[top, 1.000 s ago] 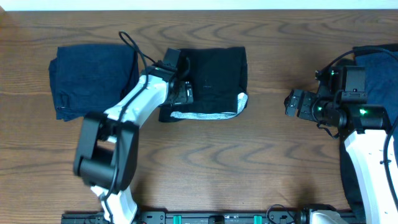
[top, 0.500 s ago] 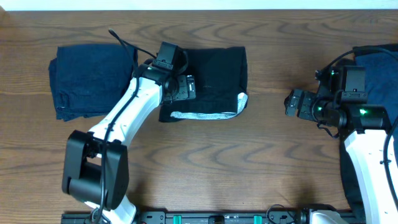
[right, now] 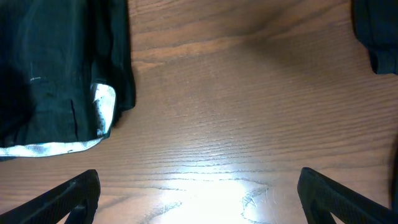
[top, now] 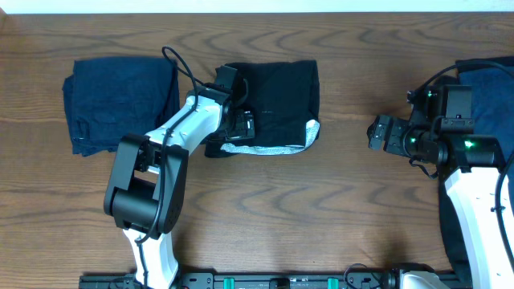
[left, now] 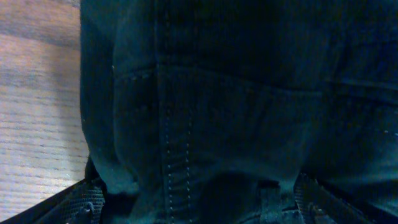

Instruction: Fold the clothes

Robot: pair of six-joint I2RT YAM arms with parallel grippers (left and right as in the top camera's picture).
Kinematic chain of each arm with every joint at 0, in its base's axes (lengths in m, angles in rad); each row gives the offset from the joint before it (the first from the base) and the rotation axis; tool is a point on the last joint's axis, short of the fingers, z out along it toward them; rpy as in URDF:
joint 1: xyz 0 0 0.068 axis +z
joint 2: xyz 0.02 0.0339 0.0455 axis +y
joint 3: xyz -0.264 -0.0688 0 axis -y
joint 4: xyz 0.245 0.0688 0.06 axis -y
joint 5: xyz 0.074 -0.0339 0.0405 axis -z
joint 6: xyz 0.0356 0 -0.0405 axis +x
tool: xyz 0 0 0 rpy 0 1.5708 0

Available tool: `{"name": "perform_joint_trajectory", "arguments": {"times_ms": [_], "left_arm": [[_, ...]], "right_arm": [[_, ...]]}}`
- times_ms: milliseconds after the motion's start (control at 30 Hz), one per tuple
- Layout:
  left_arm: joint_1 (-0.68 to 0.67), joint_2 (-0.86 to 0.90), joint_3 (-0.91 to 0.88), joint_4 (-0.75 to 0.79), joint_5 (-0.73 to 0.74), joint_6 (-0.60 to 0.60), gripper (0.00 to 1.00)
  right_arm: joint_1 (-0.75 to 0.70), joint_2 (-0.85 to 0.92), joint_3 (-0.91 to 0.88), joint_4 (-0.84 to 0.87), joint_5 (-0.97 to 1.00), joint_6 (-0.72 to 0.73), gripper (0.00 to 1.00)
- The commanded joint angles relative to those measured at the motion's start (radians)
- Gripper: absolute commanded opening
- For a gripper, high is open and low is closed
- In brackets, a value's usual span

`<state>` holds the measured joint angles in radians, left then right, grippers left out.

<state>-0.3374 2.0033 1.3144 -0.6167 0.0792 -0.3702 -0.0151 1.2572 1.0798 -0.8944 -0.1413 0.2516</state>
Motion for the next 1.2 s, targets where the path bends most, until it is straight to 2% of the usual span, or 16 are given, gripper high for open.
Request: {"name": "perform_joint_trajectory", "arguments": {"times_ms": [0,267,333,400,467,667,867,1167], "left_arm": [[-0.002,0.018,-0.005,-0.006,0.004,-0.01,0.98],[-0.003,0.018,-0.007,-0.006,0.045,-0.01,0.99],[-0.003,0.018,-0.008,-0.006,0.045,-0.01,0.95],[-0.003,0.018,-0.008,-0.006,0.045,-0.01,0.86],[-0.003,0.018,-0.008,-0.006,0.045,-0.01,0.73],[-0.003,0.018,-0.008,-0.006,0.046,-0.01,0.43],[-0.003,0.018,-0.008,0.011,0.096,-0.009,0.06],[-0.002,-0.003,0.011,0.069,0.122,0.012,0.06]], "right_arm": [[-0.004,0.0,0.003,0.0,0.003,-0.013,0.99],[-0.004,0.0,0.003,0.0,0.003,-0.013,0.99],[-0.005,0.0,0.003,0.0,0.003,-0.013,0.99],[-0.004,0.0,0.003,0.0,0.003,-0.013,0.99],[-0.004,0.0,0.003,0.0,0.003,-0.013,0.99],[-0.004,0.0,0.003,0.0,0.003,-0.013,0.99],[-0.004,0.0,0.003,0.0,0.003,-0.013,0.99],[-0.004,0.0,0.003,0.0,0.003,-0.013,0.99]]}}
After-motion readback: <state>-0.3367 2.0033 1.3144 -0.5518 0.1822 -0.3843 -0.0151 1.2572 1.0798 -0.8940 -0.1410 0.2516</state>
